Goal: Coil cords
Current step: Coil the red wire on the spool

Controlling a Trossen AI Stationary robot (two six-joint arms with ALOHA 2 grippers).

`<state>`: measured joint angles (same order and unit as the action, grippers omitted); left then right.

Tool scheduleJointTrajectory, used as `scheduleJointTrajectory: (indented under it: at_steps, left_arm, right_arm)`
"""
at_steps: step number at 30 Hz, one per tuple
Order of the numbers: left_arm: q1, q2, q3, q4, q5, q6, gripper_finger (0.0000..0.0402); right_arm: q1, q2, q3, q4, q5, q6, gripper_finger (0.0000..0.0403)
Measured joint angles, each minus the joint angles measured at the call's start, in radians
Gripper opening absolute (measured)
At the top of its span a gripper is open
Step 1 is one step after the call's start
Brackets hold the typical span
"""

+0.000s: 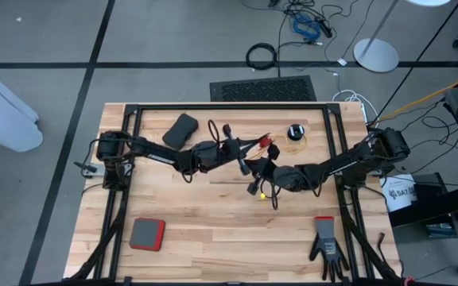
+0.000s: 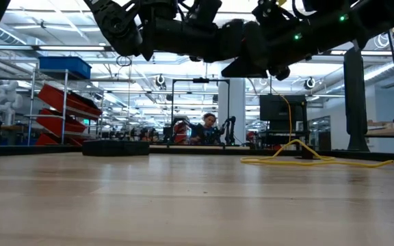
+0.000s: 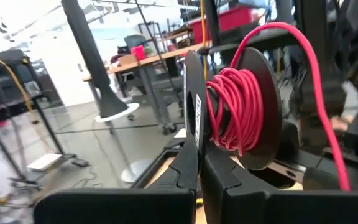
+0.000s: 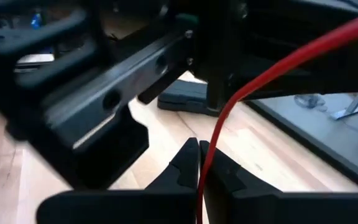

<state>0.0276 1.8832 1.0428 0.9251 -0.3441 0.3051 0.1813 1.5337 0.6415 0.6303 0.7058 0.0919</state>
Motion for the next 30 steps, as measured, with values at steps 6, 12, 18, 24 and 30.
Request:
scheduleJointTrajectory:
  at_steps: [6,12,18,24,30]
  left_arm:
    - [-0.011,0.000,0.000,-0.020,-0.044,0.098,0.0004]
    - [-0.011,0.000,-0.001,-0.018,-0.043,0.097,0.0004]
    - [-0.010,0.001,-0.001,-0.017,-0.062,0.123,0.0004]
    - [-0.006,0.003,-0.003,-0.016,-0.071,0.146,0.0004]
    - [-0.007,0.002,-0.003,-0.012,-0.069,0.145,0.0004]
  right_arm:
    - [-0.012,0.000,0.000,-0.055,-0.052,0.053,0.0000]
    - [-0.011,0.000,0.000,-0.058,-0.051,0.052,0.0000]
    - [0.019,0.000,0.000,-0.068,-0.043,0.018,0.0003]
    - [0.097,-0.008,0.001,-0.070,0.060,-0.024,0.0038]
    - [0.164,-0.032,0.001,-0.115,0.127,-0.017,0.0084]
